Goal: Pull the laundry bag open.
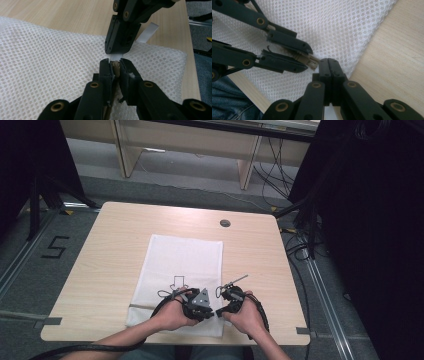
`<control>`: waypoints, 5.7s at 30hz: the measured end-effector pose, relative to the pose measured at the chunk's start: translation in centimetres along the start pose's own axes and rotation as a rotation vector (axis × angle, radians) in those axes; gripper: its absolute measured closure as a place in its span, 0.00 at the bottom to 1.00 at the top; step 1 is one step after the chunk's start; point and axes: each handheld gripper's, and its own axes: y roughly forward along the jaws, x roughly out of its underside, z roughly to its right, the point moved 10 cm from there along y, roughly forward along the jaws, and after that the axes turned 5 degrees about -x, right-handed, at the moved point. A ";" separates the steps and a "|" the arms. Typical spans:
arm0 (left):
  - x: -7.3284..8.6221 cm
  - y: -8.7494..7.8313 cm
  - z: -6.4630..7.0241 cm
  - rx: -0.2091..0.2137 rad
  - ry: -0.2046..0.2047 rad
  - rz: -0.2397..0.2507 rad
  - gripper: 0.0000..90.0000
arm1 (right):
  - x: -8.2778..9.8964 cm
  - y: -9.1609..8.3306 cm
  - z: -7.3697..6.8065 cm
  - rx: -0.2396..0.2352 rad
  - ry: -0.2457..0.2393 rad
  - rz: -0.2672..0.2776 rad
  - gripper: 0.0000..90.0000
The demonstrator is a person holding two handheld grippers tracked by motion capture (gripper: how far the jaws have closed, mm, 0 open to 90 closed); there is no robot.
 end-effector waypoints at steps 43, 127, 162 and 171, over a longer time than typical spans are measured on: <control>0.0 -1.1 0.0 0.026 0.050 -0.037 0.91 | 0.1 -0.1 -0.4 0.034 -0.060 -0.030 1.00; 2.8 -6.3 -1.5 0.016 -0.050 -0.002 0.91 | 0.1 0.0 -0.3 0.022 -0.047 -0.016 1.00; 3.4 -7.0 -1.8 0.020 -0.042 -0.007 0.91 | 0.1 0.0 -0.3 0.020 -0.050 -0.015 1.00; 3.8 -7.4 -2.1 0.009 -0.030 -0.012 0.91 | 0.2 -0.1 -0.4 0.016 -0.042 -0.020 1.00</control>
